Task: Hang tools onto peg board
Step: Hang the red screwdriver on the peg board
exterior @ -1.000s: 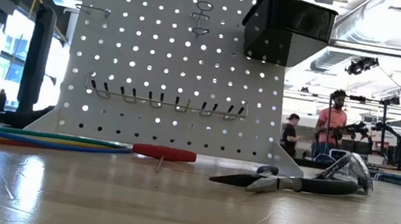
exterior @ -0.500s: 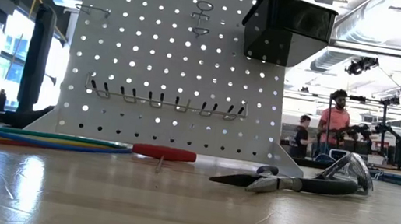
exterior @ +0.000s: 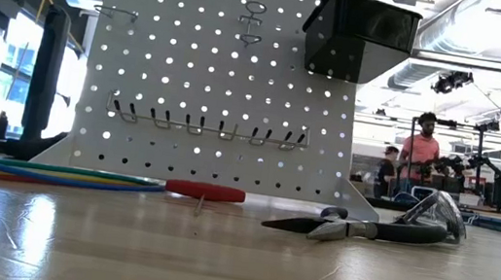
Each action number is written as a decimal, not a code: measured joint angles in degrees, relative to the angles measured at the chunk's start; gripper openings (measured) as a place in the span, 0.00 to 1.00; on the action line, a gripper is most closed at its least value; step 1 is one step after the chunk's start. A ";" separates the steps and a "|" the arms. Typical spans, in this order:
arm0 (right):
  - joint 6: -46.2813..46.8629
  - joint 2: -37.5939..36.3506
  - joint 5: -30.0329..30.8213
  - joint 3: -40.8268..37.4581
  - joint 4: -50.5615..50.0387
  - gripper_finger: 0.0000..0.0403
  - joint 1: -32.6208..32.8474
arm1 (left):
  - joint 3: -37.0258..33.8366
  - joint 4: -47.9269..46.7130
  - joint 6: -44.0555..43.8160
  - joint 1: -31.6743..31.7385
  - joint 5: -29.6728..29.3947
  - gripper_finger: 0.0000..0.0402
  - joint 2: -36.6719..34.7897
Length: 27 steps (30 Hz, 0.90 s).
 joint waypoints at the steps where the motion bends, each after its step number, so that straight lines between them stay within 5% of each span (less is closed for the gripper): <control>1: 0.04 0.02 -0.61 0.00 -0.24 0.21 -0.18 | 0.00 1.90 0.25 0.00 0.02 0.41 0.00; 11: 0.02 0.02 -1.20 0.00 -2.36 0.21 -0.38 | 0.04 24.80 14.31 0.00 8.68 0.41 -0.42; 22: 0.72 0.02 -1.05 0.00 -4.04 0.21 -2.08 | 0.09 22.23 20.09 0.02 8.75 0.41 -4.76; 27: 5.59 0.02 -4.95 0.00 -8.27 0.21 -2.67 | 0.09 10.19 18.42 0.00 1.54 0.41 -6.86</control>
